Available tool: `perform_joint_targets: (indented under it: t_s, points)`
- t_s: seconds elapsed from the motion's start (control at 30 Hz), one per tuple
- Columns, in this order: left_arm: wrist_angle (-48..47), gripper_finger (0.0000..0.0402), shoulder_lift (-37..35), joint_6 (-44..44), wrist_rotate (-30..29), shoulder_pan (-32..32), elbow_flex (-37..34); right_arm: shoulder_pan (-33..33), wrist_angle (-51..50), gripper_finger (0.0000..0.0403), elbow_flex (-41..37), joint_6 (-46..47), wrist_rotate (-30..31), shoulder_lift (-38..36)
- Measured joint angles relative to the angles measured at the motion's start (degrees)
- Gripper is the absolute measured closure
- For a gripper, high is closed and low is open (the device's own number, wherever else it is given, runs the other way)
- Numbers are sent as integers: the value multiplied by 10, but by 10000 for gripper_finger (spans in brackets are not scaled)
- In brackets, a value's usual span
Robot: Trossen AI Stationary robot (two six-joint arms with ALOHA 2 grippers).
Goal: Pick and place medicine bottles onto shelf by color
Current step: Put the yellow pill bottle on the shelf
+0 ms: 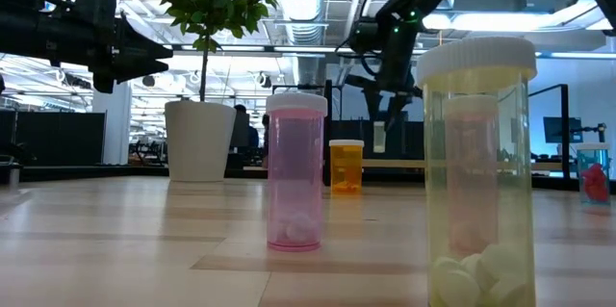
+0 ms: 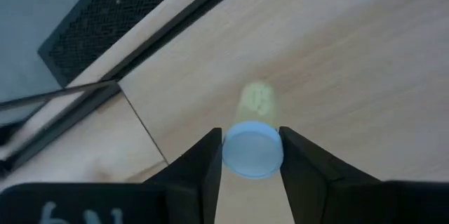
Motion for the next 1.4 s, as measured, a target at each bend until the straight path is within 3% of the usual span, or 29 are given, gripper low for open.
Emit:
perform_joint_targets:
  t_s: [0.47,1.07,1.4]
  points:
    - [0,220,0,0,0,0,0,-2,10,241,23,177,-14,20]
    - [0,220,0,0,0,0,0,-15,0,238,24,267,-9,28]
    - [0,220,0,0,0,0,0,-32,-11,238,24,273,-31,38]
